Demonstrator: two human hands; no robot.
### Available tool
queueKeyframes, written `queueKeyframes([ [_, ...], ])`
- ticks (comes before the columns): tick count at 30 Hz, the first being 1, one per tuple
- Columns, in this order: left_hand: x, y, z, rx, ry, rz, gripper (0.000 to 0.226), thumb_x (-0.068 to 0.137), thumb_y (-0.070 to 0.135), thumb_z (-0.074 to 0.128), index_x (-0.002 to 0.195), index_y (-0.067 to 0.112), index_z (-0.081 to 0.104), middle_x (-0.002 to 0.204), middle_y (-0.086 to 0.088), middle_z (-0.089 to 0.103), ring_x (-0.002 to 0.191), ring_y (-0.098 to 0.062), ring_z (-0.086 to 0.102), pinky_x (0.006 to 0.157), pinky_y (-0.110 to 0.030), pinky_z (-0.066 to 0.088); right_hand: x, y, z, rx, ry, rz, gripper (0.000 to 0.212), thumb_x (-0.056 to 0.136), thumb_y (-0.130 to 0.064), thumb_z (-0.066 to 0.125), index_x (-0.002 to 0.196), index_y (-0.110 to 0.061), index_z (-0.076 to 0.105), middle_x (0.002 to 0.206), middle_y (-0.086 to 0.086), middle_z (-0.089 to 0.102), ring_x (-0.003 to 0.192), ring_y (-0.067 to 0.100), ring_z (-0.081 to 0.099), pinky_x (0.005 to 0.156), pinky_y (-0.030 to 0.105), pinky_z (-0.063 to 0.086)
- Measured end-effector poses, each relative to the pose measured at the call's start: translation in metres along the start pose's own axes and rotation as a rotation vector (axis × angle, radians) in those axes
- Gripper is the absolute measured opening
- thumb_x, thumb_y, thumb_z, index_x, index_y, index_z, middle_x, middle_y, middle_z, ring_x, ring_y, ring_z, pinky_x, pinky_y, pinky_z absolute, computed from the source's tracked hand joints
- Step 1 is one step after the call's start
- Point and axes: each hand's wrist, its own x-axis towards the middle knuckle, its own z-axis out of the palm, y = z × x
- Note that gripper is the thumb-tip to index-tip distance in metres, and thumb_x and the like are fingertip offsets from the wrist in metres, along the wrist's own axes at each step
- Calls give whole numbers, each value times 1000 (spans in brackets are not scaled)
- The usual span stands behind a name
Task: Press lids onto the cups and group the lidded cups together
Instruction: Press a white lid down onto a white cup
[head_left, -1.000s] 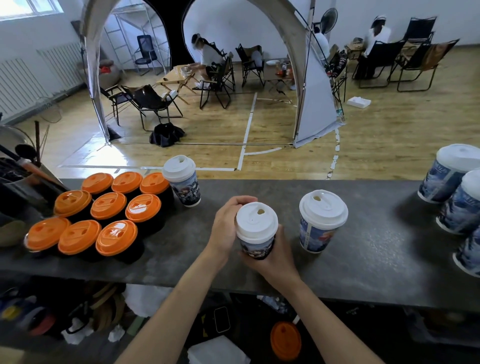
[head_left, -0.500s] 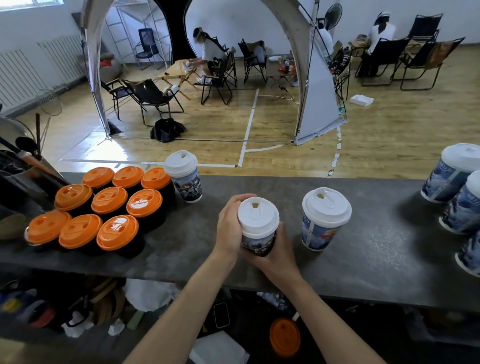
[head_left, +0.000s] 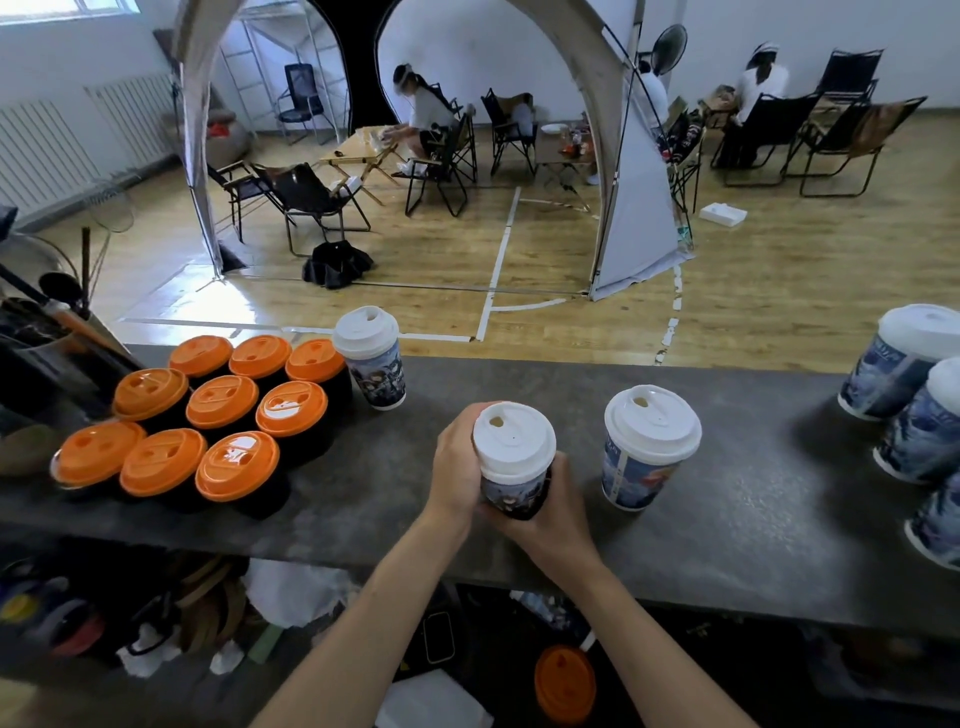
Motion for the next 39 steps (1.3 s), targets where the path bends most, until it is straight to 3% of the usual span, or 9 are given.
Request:
queueKeyframes([
  [2,1,-3,-3,9,-7,14,39,105,8,43,82,15,73,71,16,75,68,8,67,65,-10,49,0,0,-1,-22,-29,3,78,59,-26,92,121,-38,46,123,-21,62,114,-6,59,90,17,52],
  [7,19,-1,-12,71,-214,-40,38,102,21,42,105,12,79,110,-9,78,103,-17,70,94,-31,53,3,-1,-1,-81,-76,-29,82,59,-32,84,132,-33,49,125,-19,64,118,-2,59,96,37,55],
  [11,18,-8,-8,12,-174,2,40,90,27,44,99,13,80,104,-7,79,99,-15,71,89,-29,54,-1,-4,1,-2,-28,-33,89,59,-31,93,135,-32,45,130,-21,61,121,-4,58,97,27,52],
  [16,9,-16,-2,1,-3,79,37,102,4,40,96,9,76,92,2,79,87,-6,71,77,-18,53,-2,-4,0,42,-4,-6,82,57,-31,98,118,-40,44,119,-33,60,114,-7,59,89,18,51],
  [23,32,-7,-15,-49,-312,-272,46,95,40,51,106,8,81,112,-14,76,104,-25,70,98,-37,49,3,0,-1,11,-66,-23,85,62,-30,91,136,-30,48,130,-19,62,120,-5,57,98,20,51],
  [27,20,-6,-10,-77,-139,-230,46,102,23,52,67,20,81,78,3,77,72,-8,71,74,-25,52,1,-2,2,38,-20,-20,89,58,-32,98,132,-28,47,129,-17,61,120,-3,58,94,18,50],
  [32,10,-8,-6,-6,-68,-27,39,104,8,41,80,13,71,66,16,73,64,7,66,66,-13,51,1,0,0,42,-18,-11,76,60,-23,97,114,-37,45,119,-25,59,110,-11,58,83,10,49],
  [34,14,-8,-8,30,-85,18,39,105,7,39,85,12,72,73,13,76,71,6,67,70,-14,50,2,2,-2,39,-29,-14,79,60,-24,95,123,-35,48,123,-20,63,114,-5,60,87,13,50],
  [39,27,-6,-9,59,-271,3,41,103,23,39,106,14,78,106,-12,78,102,-22,71,93,-34,54,2,-1,-4,31,-87,-53,83,63,-15,87,138,-26,53,129,-16,65,121,0,60,102,28,52],
])
